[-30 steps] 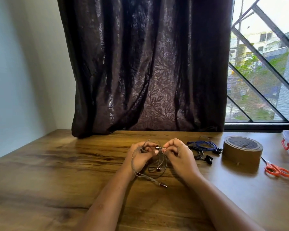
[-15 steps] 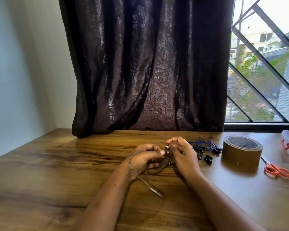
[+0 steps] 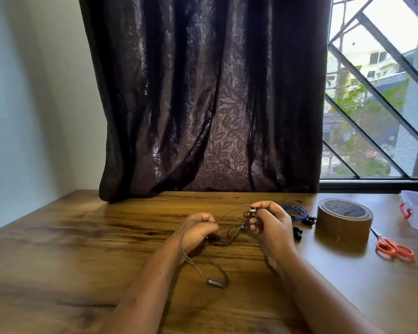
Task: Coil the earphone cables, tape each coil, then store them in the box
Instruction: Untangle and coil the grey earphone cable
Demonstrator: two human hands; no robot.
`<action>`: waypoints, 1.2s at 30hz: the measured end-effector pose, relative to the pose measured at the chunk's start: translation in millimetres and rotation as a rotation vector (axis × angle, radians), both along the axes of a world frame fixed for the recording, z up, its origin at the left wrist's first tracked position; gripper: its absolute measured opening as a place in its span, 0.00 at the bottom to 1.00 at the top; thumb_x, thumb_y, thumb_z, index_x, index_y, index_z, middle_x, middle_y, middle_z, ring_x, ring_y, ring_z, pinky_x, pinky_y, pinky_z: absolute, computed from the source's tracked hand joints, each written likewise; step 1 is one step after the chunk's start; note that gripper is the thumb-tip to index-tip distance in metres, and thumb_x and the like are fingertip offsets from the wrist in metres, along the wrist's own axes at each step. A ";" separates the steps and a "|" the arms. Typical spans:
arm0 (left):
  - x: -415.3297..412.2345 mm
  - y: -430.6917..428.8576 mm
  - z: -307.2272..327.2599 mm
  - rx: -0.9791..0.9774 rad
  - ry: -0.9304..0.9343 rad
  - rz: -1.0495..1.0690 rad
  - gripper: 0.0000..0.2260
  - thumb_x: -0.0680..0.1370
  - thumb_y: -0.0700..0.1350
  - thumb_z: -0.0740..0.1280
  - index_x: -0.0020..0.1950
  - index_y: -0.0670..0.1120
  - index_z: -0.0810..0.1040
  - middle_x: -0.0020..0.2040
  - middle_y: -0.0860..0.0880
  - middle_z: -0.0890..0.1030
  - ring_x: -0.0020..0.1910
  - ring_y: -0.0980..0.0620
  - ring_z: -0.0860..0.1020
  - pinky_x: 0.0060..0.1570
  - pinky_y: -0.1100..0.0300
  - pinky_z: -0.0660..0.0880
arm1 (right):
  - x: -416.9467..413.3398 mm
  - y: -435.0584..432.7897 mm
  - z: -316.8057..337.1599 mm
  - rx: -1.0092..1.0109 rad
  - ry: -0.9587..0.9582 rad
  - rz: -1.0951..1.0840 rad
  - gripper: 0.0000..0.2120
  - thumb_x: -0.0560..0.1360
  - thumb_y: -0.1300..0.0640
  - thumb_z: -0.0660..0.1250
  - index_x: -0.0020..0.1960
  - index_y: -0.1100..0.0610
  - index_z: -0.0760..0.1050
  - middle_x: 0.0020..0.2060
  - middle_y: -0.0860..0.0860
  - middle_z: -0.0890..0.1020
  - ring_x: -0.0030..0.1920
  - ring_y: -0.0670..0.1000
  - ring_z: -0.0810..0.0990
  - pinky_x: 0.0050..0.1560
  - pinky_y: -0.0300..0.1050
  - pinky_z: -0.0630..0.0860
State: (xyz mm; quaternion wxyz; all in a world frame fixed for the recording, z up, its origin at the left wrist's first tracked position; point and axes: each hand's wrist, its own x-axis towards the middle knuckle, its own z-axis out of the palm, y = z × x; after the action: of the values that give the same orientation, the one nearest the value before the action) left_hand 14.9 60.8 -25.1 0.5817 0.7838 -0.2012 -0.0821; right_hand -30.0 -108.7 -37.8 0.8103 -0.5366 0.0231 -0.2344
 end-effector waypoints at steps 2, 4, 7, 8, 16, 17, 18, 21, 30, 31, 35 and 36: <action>0.3 0.1 0.0 0.099 -0.084 0.033 0.11 0.73 0.36 0.66 0.32 0.48 0.74 0.32 0.51 0.75 0.38 0.52 0.73 0.41 0.58 0.70 | -1.4 1.7 1.2 0.009 -0.006 0.017 0.10 0.77 0.68 0.61 0.44 0.59 0.79 0.38 0.60 0.81 0.31 0.48 0.76 0.36 0.46 0.76; -1.2 -0.5 2.2 0.139 -0.149 0.058 0.10 0.72 0.35 0.67 0.35 0.48 0.75 0.34 0.51 0.76 0.37 0.54 0.74 0.40 0.62 0.71 | -3.4 4.8 3.4 0.001 -0.006 0.033 0.07 0.77 0.67 0.63 0.45 0.59 0.79 0.35 0.58 0.81 0.30 0.47 0.76 0.31 0.42 0.77; -3.7 0.0 4.2 0.041 -0.114 0.028 0.10 0.71 0.33 0.69 0.43 0.48 0.77 0.38 0.51 0.79 0.38 0.55 0.77 0.38 0.65 0.76 | -5.5 7.8 5.1 -0.064 0.016 0.083 0.05 0.76 0.63 0.66 0.50 0.58 0.79 0.32 0.52 0.80 0.28 0.46 0.74 0.26 0.37 0.72; -4.4 -0.2 3.9 -0.038 -0.070 0.001 0.09 0.72 0.34 0.70 0.45 0.48 0.78 0.41 0.49 0.81 0.40 0.52 0.79 0.41 0.63 0.78 | -5.7 9.0 5.0 -0.094 0.028 0.106 0.05 0.77 0.61 0.66 0.52 0.57 0.79 0.30 0.51 0.78 0.27 0.45 0.73 0.26 0.36 0.71; 1.8 1.3 10.8 -0.372 -0.075 0.207 0.13 0.82 0.42 0.57 0.42 0.44 0.78 0.33 0.50 0.78 0.35 0.54 0.76 0.39 0.60 0.74 | -6.1 10.2 5.3 -0.073 0.100 0.093 0.09 0.82 0.53 0.56 0.55 0.52 0.74 0.32 0.53 0.77 0.27 0.46 0.73 0.27 0.38 0.68; 2.9 4.3 12.6 -0.416 -0.086 0.263 0.13 0.82 0.44 0.57 0.43 0.42 0.77 0.34 0.50 0.77 0.34 0.55 0.75 0.39 0.61 0.74 | -6.2 8.1 4.8 -0.047 0.108 0.069 0.09 0.82 0.54 0.55 0.55 0.52 0.73 0.33 0.53 0.78 0.28 0.46 0.73 0.27 0.39 0.68; 3.2 7.1 14.0 -0.438 -0.098 0.309 0.14 0.82 0.46 0.56 0.43 0.41 0.77 0.35 0.50 0.77 0.35 0.56 0.75 0.42 0.61 0.73 | -5.9 6.3 4.5 -0.028 0.115 0.051 0.08 0.83 0.57 0.55 0.55 0.53 0.73 0.35 0.54 0.78 0.29 0.47 0.73 0.28 0.39 0.69; 5.0 12.8 10.2 -0.292 -0.082 0.433 0.23 0.80 0.59 0.52 0.45 0.44 0.79 0.48 0.49 0.78 0.51 0.52 0.75 0.60 0.49 0.69 | -5.5 4.6 5.4 -0.039 0.136 0.072 0.09 0.81 0.64 0.56 0.52 0.56 0.75 0.41 0.54 0.79 0.35 0.48 0.75 0.34 0.42 0.72; 2.3 13.4 19.2 -0.425 -0.053 0.376 0.23 0.81 0.58 0.51 0.41 0.45 0.77 0.30 0.50 0.73 0.23 0.57 0.71 0.25 0.64 0.69 | -11.6 16.1 4.4 -0.661 0.170 0.075 0.04 0.77 0.59 0.66 0.51 0.53 0.78 0.47 0.56 0.82 0.43 0.50 0.78 0.45 0.43 0.76; 1.6 11.9 19.3 -0.438 -0.046 0.339 0.23 0.82 0.57 0.51 0.41 0.45 0.78 0.31 0.50 0.75 0.24 0.57 0.73 0.26 0.64 0.70 | -12.8 17.9 5.0 -0.673 0.141 0.110 0.08 0.77 0.57 0.67 0.55 0.53 0.77 0.48 0.53 0.82 0.46 0.48 0.80 0.47 0.39 0.77; -1.7 8.4 16.1 -0.406 -0.015 0.129 0.22 0.82 0.54 0.51 0.43 0.46 0.80 0.35 0.51 0.82 0.33 0.56 0.80 0.32 0.62 0.76 | -11.7 24.8 2.5 -0.952 0.040 0.125 0.22 0.74 0.53 0.70 0.65 0.46 0.69 0.50 0.37 0.78 0.51 0.33 0.76 0.51 0.25 0.71; -3.6 7.5 16.4 -0.373 -0.004 0.074 0.22 0.82 0.54 0.51 0.43 0.46 0.81 0.36 0.51 0.83 0.35 0.56 0.80 0.34 0.62 0.76 | -11.2 26.3 1.1 -0.973 0.012 0.122 0.26 0.74 0.54 0.71 0.68 0.44 0.66 0.50 0.37 0.78 0.51 0.32 0.76 0.50 0.23 0.71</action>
State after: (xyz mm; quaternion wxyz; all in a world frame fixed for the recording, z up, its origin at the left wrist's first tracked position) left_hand 11.3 68.3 -8.7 0.7191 0.6695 -0.1850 -0.0202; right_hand -41.2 -82.4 -36.7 0.4775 -0.8548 -0.1157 -0.1670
